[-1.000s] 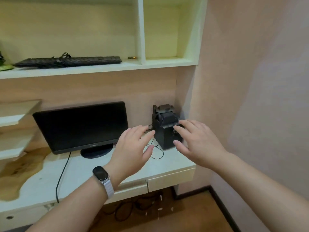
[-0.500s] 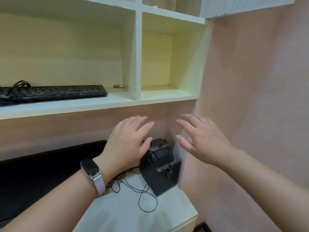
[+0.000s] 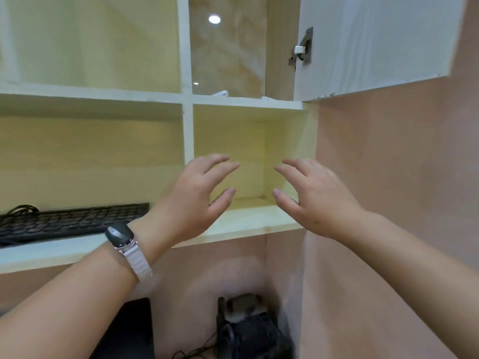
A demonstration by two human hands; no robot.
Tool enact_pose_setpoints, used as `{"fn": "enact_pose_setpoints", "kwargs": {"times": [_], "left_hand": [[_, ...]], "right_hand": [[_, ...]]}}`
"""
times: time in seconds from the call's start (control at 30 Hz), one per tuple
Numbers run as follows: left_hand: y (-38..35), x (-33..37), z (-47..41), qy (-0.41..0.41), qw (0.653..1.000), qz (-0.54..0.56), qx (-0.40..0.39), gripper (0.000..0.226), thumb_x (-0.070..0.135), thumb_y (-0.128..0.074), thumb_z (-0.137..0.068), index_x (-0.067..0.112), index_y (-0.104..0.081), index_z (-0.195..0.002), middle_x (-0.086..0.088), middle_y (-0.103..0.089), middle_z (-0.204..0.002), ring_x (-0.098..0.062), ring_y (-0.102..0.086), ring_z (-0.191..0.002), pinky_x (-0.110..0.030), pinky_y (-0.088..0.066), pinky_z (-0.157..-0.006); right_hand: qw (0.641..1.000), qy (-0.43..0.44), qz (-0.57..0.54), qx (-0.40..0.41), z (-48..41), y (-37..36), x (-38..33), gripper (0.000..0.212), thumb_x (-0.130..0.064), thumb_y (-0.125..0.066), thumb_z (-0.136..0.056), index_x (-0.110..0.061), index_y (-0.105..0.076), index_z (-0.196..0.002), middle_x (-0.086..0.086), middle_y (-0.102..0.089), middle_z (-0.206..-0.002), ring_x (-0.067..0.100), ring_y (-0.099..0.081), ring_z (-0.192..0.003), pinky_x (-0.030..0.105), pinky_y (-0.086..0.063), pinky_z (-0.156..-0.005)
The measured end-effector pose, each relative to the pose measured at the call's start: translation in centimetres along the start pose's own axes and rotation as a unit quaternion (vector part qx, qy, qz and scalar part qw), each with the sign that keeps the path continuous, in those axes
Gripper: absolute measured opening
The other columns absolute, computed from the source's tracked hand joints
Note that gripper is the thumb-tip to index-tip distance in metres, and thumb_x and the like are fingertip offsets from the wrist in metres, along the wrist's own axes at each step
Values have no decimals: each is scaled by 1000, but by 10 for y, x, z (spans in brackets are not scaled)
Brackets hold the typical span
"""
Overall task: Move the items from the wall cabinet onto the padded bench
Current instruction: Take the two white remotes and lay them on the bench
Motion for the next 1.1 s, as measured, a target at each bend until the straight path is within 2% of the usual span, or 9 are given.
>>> {"fn": "enact_pose_setpoints", "kwargs": {"times": [0.17, 0.37, 0.5, 0.63, 0.7, 0.83, 0.9, 1.0, 1.1], "left_hand": [[16, -4, -70, -33, 994, -90, 46, 50, 37, -49, -89, 10, -58, -130, -15, -55, -132, -30, -48, -123, -35, -36, -105], [44, -15, -147, -30, 985, -162, 43, 45, 28, -58, -91, 11, -54, -132, -16, -53, -130, -33, -50, -120, -40, -42, -99], [48, -35, -203, 27, 967, -251, -42, 43, 20, -49, -95, 17, -46, -137, -15, -50, -131, -35, -50, -116, -39, -42, -91], [31, -48, -237, 55, 915, -333, -221, 45, 22, -46, -95, 26, -41, -140, -11, -50, -135, -31, -52, -117, -38, -46, -91], [22, -53, -246, 57, 892, -347, -286, 45, 25, -47, -95, 27, -41, -140, -10, -52, -134, -30, -53, -116, -37, -46, -90], [9, -61, -248, 70, 864, -346, -360, 36, 23, -43, -97, 24, -49, -132, -6, -62, -112, -28, -55, -95, -29, -40, -67], [5, -63, -247, 85, 855, -332, -389, 35, 15, -41, -95, 19, -54, -127, -6, -61, -98, -27, -52, -84, -28, -37, -59], [6, -62, -246, 93, 852, -330, -395, 41, 12, -40, -93, 21, -55, -130, -2, -58, -95, -25, -50, -83, -28, -35, -64], [9, -58, -244, 101, 859, -318, -387, 35, 17, -41, -95, 18, -58, -126, -3, -61, -97, -24, -51, -81, -27, -34, -54]], "right_hand": [[997, 27, -43, 53, -66, 20, 24, 50, -46, -49, -94, -14, -53, -134, 7, -52, -137, 28, -46, -125, 40, -39, -98], [991, 40, -100, 77, -141, 41, 26, 47, -47, -44, -96, -18, -50, -133, 2, -51, -131, 23, -44, -123, 40, -41, -97], [994, 24, -104, -14, -192, 44, 31, 49, -48, -41, -97, -22, -47, -137, 1, -48, -139, 22, -46, -123, 37, -42, -92], [987, 10, -113, -117, -227, 33, 32, 40, -49, -41, -95, -27, -57, -124, -1, -61, -118, 22, -54, -98, 33, -42, -75], [981, 12, -129, -145, -234, 30, 31, 38, -50, -42, -95, -30, -57, -124, -3, -60, -113, 20, -54, -98, 33, -41, -77], [966, 14, -175, -191, -239, 23, 28, 38, -48, -39, -96, -24, -63, -114, 3, -63, -110, 25, -58, -101, 37, -46, -91], [962, 10, -181, -203, -240, 17, 27, 41, -48, -37, -95, -17, -63, -104, 7, -63, -99, 27, -58, -93, 35, -45, -82], [961, 12, -184, -206, -240, 14, 27, 40, -46, -35, -95, -15, -59, -93, 4, -55, -85, 24, -51, -80, 33, -38, -67], [962, 15, -189, -195, -238, 18, 26, 35, -42, -35, -95, -14, -56, -88, 3, -51, -80, 22, -47, -73, 33, -34, -63]]}}
Point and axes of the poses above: each hand's wrist, its own z-axis away from the middle knuckle, its own y-axis out of the back of the hand, x = y × z, the point moved 5 cm from there along -z, towards the middle knuckle
